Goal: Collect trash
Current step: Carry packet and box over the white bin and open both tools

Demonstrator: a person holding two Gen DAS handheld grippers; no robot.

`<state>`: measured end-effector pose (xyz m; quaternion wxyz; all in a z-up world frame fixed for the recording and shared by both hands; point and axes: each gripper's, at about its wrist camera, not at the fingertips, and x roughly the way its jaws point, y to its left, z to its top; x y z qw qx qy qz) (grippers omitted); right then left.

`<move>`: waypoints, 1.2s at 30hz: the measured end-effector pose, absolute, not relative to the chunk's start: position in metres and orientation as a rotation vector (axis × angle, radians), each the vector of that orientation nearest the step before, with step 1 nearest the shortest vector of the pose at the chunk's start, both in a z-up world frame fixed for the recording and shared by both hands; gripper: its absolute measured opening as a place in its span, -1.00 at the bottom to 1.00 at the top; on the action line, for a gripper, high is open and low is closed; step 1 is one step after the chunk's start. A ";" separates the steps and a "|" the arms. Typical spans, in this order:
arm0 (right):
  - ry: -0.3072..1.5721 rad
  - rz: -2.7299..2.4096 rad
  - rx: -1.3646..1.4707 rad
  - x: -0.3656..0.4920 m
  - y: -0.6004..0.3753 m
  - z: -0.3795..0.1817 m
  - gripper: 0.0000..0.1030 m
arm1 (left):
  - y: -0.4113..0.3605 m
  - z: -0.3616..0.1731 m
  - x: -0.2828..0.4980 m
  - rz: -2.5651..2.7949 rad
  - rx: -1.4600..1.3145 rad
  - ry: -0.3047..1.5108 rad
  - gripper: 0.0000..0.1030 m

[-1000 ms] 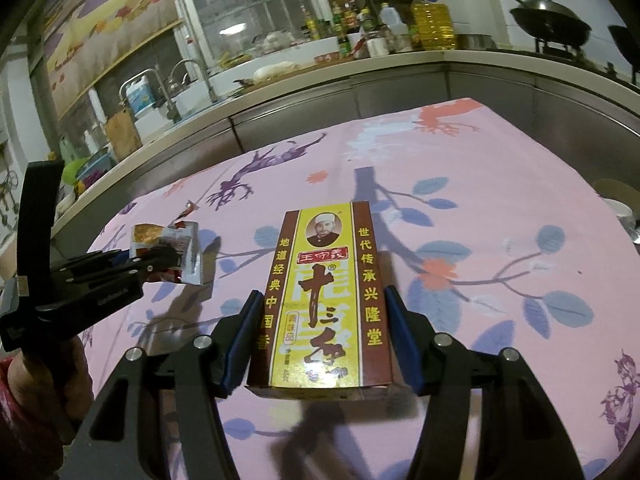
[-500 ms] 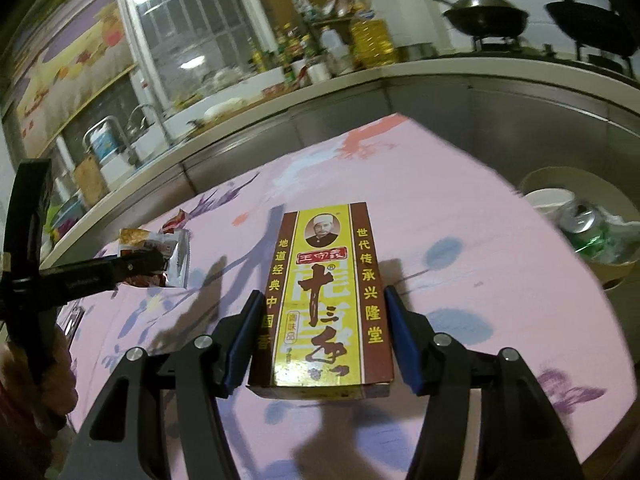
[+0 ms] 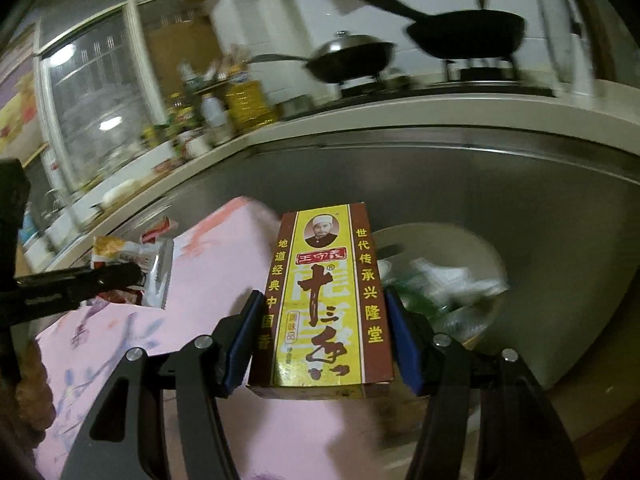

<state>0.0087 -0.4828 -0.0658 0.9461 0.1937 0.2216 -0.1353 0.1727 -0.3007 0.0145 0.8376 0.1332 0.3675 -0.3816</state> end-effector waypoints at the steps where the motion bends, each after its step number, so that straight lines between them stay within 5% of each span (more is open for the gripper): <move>1: 0.457 -0.281 0.407 0.010 -0.493 -0.067 0.11 | -0.318 0.014 0.176 -0.841 0.285 0.784 -0.61; 13: 0.650 -0.214 0.627 0.058 -0.615 -0.099 0.12 | -0.473 -0.043 0.202 -1.085 0.273 1.022 -0.61; 15: 0.680 -0.204 0.599 0.062 -0.613 -0.103 0.15 | -0.481 -0.052 0.208 -1.072 0.270 1.042 -0.17; 18: 0.684 -0.226 0.619 0.065 -0.616 -0.110 0.24 | -0.486 -0.058 0.215 -1.014 0.267 1.041 0.18; 31: 0.477 -0.330 0.593 0.002 -0.580 -0.075 0.38 | -0.430 -0.017 0.190 -0.906 0.283 0.891 0.24; 36: 0.421 -0.410 0.606 -0.035 -0.533 -0.070 0.49 | -0.385 0.004 0.152 -0.822 0.327 0.752 0.64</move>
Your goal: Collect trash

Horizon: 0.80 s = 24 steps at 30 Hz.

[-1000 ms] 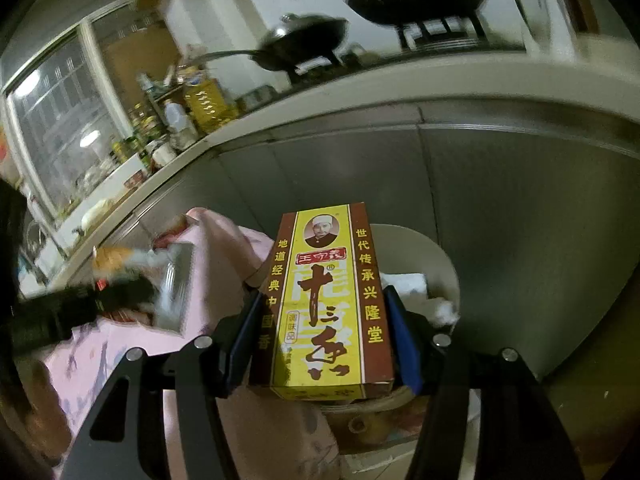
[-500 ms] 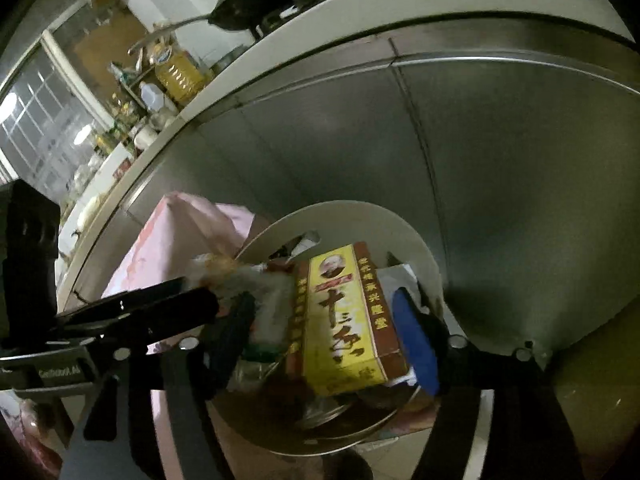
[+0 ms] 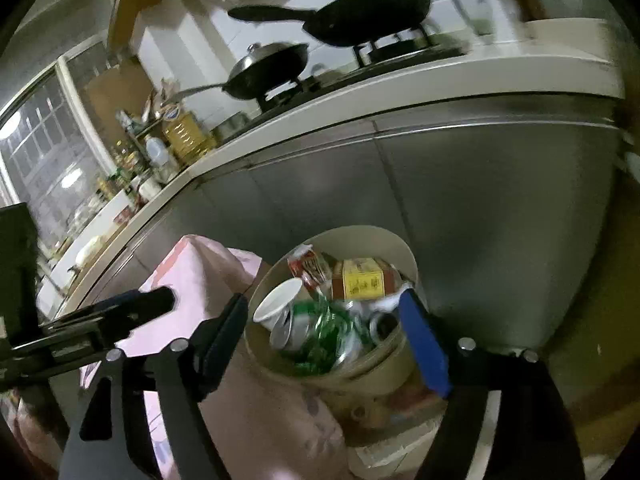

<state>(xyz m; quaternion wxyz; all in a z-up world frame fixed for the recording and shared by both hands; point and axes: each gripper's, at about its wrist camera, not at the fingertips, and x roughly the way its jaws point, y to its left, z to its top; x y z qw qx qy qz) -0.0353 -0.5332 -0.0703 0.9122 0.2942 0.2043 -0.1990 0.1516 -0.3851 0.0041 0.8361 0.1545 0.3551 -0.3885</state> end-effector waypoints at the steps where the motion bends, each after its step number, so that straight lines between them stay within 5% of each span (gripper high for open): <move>1: 0.415 -0.424 0.610 -0.040 -0.525 -0.070 0.52 | -0.373 0.008 0.143 -0.800 0.341 0.725 0.67; 6: 0.427 -0.468 0.629 -0.062 -0.482 -0.071 0.65 | -0.316 0.021 0.118 -0.709 0.360 0.656 0.88; 24: 0.434 -0.184 0.529 -0.047 -0.317 -0.017 0.66 | -0.064 0.044 0.081 -0.168 0.192 0.589 0.88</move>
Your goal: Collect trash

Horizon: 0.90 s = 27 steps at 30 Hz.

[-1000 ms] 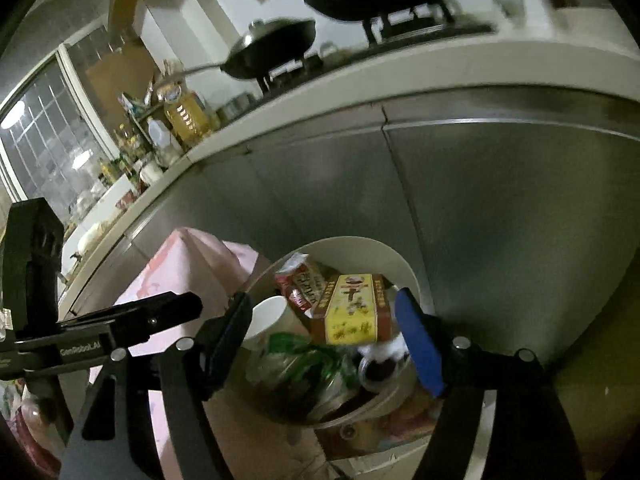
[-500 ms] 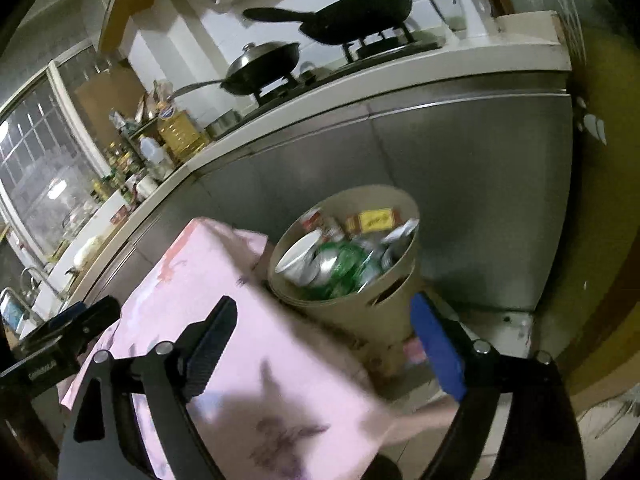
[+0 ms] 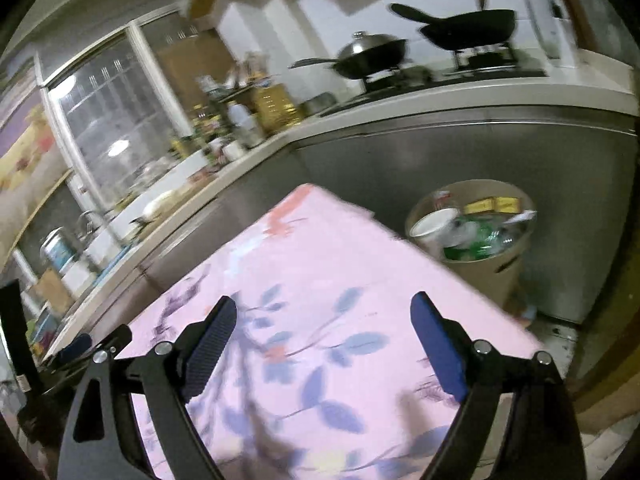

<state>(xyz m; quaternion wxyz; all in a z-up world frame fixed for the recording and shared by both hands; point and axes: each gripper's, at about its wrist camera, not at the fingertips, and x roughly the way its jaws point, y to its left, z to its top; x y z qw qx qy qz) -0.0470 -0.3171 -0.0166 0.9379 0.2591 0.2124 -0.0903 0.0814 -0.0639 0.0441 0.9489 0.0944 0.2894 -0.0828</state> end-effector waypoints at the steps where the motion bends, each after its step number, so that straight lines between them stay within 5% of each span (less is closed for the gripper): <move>1: 0.436 -0.170 0.528 -0.046 -0.308 -0.015 0.66 | -0.056 0.045 0.078 -0.153 0.181 0.589 0.88; 27: 0.513 0.052 0.425 -0.034 -0.202 -0.002 0.79 | 0.018 0.057 0.044 0.024 0.116 0.591 0.88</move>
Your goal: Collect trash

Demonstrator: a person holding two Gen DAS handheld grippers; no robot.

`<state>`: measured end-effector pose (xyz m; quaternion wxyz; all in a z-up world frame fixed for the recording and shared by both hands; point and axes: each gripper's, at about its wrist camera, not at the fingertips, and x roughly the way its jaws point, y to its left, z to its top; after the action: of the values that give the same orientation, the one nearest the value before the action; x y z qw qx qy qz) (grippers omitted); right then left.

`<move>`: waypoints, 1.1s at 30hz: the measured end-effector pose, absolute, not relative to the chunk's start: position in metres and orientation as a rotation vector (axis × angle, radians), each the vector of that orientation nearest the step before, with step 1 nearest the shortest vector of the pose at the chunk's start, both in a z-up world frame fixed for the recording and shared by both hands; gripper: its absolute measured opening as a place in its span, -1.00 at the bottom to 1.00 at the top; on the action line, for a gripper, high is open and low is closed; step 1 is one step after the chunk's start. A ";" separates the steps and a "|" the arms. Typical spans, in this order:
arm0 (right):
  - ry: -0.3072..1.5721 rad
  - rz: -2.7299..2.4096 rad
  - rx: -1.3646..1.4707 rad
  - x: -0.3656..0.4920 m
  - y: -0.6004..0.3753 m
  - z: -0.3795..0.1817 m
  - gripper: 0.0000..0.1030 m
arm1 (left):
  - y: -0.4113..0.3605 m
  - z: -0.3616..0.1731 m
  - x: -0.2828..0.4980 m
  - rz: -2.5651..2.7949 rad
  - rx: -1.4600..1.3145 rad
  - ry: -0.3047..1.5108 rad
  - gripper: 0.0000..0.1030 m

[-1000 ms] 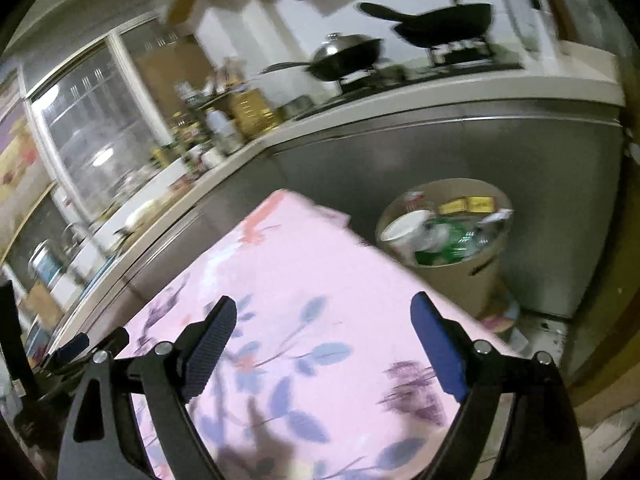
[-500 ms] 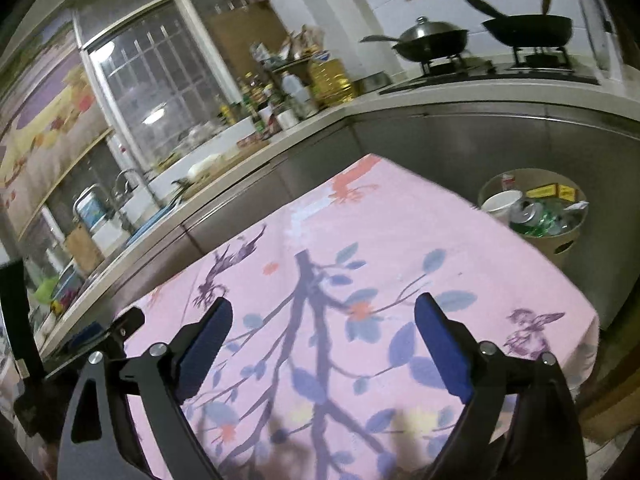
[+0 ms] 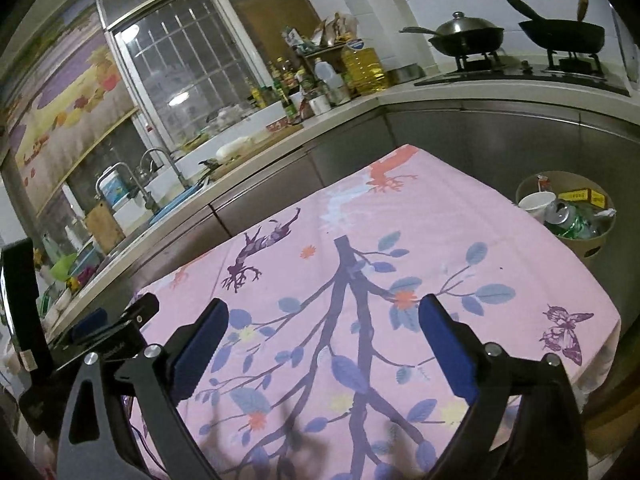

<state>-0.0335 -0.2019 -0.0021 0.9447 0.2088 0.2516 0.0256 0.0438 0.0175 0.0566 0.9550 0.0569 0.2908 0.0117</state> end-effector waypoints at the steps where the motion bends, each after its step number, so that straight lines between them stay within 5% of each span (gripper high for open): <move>1: 0.515 0.055 0.422 -0.033 -0.201 -0.002 0.80 | 0.018 0.056 0.044 0.023 0.113 0.592 0.88; 33: 0.544 0.082 0.408 -0.030 -0.195 -0.004 0.81 | 0.017 0.059 0.045 0.022 0.101 0.605 0.88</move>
<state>-0.0297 -0.1948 -0.0038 0.9420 0.1999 0.2666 0.0400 0.0455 0.0167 0.0589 0.9533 0.0499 0.2976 0.0108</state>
